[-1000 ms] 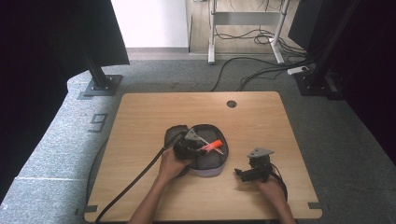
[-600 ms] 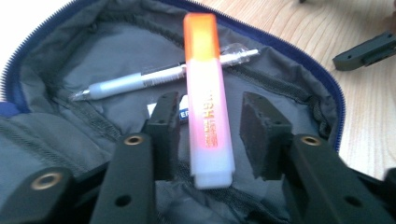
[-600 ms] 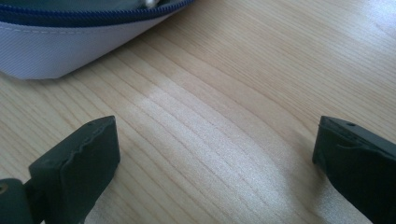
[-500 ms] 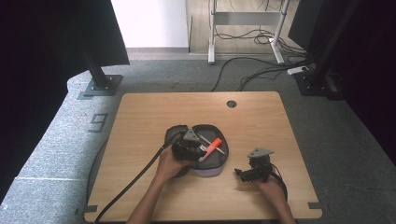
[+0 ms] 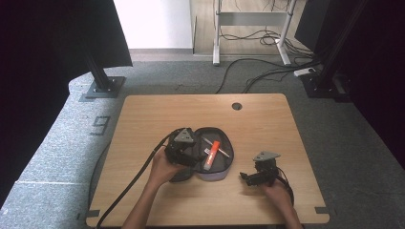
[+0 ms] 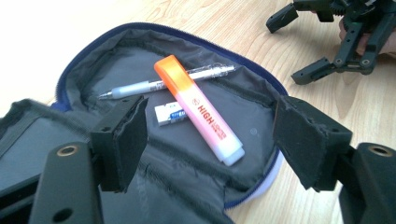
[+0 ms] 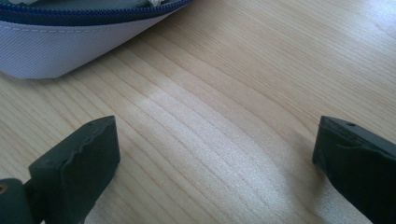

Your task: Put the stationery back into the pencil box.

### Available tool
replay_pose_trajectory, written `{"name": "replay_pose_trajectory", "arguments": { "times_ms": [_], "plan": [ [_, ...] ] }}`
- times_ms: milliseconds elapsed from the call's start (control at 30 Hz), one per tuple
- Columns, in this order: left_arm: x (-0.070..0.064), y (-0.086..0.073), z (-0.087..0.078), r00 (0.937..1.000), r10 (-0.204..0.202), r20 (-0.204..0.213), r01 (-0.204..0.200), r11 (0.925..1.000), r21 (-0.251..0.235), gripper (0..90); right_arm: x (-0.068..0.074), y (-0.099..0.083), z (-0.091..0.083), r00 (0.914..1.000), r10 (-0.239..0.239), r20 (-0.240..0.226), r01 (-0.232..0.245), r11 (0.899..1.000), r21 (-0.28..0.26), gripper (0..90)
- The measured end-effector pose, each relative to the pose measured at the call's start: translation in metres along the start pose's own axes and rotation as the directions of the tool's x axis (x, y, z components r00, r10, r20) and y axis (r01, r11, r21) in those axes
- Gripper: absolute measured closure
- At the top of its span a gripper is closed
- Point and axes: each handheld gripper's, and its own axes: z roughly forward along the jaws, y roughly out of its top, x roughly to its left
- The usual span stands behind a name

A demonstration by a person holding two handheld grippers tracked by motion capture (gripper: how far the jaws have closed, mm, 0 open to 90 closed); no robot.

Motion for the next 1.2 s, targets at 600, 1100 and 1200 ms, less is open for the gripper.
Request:
{"name": "replay_pose_trajectory", "arguments": {
  "times_ms": [600, 1100, 1200],
  "plan": [
    [0.003, -0.036, -0.060, 0.9991, -0.021, -0.037, 0.019, 0.9973, -0.071, 11.6, 0.000, 0.000, 0.000, 1.0000, -0.001, 0.000, 0.001, 1.000, 0.000, 0.3],
    [0.018, -0.101, -0.078, 0.9892, -0.098, -0.109, 0.091, 0.9934, -0.070, 0.1, 0.000, 0.000, 0.000, 1.0000, -0.001, 0.000, 0.001, 1.000, 0.000, 0.3],
    [0.019, -0.117, -0.075, 0.9856, -0.108, -0.129, 0.102, 0.9934, -0.053, 0.0, 0.000, 0.000, 0.000, 1.0000, -0.001, 0.000, 0.001, 1.000, 0.000, 0.3]
  ]
}}
